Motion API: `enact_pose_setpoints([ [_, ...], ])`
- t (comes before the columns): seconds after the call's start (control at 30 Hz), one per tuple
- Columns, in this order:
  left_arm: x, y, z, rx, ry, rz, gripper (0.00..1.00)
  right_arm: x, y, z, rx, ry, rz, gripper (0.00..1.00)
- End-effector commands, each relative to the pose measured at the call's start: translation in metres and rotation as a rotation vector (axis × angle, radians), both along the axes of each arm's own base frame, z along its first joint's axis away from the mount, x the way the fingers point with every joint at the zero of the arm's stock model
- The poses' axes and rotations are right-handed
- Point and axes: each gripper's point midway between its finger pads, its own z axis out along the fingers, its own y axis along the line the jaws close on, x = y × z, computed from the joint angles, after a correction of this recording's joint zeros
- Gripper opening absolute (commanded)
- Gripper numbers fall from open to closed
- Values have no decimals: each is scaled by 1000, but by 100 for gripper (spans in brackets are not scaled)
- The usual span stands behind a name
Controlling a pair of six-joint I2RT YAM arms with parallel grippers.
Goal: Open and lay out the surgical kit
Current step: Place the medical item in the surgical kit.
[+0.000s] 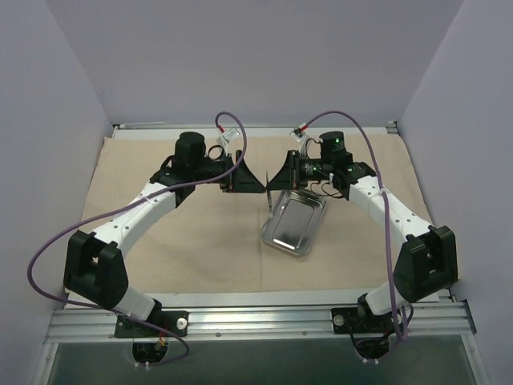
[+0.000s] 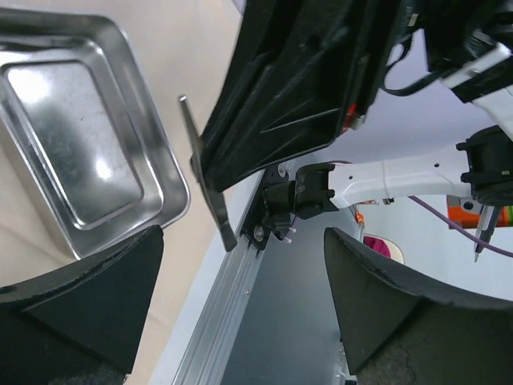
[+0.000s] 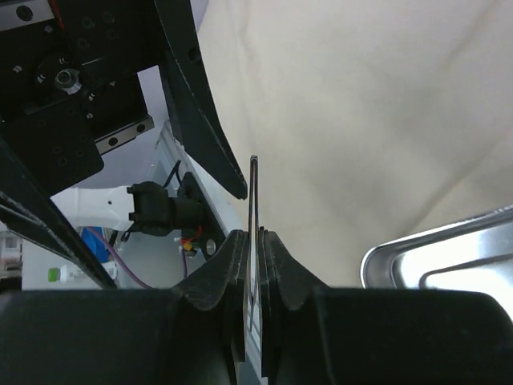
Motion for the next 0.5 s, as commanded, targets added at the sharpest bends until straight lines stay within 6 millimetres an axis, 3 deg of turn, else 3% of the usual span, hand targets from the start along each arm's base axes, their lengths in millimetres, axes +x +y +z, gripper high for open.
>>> enact_pose_setpoints([
  [0.0, -7, -4, 30, -64, -129, -3, 90, -14, 7, 49, 116, -130, 117, 0],
  [0.2, -16, -4, 22, -51, -138, -10, 88, -23, 14, 70, 211, -128, 122, 0],
  [0.47, -23, -13, 26, -130, -154, -59, 72, -20, 22, 90, 315, -104, 134, 0],
])
